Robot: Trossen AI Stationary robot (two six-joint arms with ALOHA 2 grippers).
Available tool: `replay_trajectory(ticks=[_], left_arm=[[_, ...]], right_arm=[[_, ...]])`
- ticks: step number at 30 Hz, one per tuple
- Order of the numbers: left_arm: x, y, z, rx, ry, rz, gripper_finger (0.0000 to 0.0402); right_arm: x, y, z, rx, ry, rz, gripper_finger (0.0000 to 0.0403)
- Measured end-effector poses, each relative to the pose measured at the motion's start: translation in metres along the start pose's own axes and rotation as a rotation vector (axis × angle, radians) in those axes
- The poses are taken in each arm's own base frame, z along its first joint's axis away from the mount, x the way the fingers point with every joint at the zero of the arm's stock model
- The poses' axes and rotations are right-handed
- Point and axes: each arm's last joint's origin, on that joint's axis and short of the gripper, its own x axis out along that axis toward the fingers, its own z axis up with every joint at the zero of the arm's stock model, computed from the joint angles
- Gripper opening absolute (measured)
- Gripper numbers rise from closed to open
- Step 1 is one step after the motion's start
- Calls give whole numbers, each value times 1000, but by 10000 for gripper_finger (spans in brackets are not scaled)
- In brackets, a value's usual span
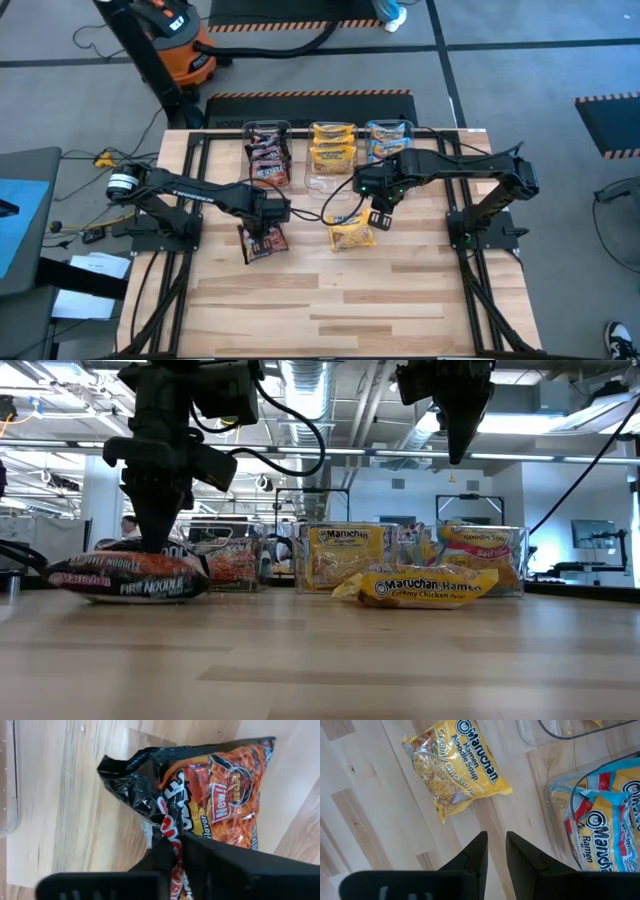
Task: Sort Maruchan noodles
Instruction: Put the black noodle pack into the left transparent bin
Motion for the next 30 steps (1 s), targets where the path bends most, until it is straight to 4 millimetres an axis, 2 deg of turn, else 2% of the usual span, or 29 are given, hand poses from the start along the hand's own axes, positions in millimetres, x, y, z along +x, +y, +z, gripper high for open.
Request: replay_trajectory(ticks=[8,15,22,30], left_arm=[[-2,-1,1,57,8,-28,0],[-20,-1,9,147,16,-19,0],[-36,8,19,207,-1,26,0],[-37,24,23,257,-8,80,0]], right_arm=[[0,0,0,55,0,0,92],[0,0,0,149,1,0,92],[0,0,0,194,1,0,92],[0,-1,0,216,-2,-7,92]])
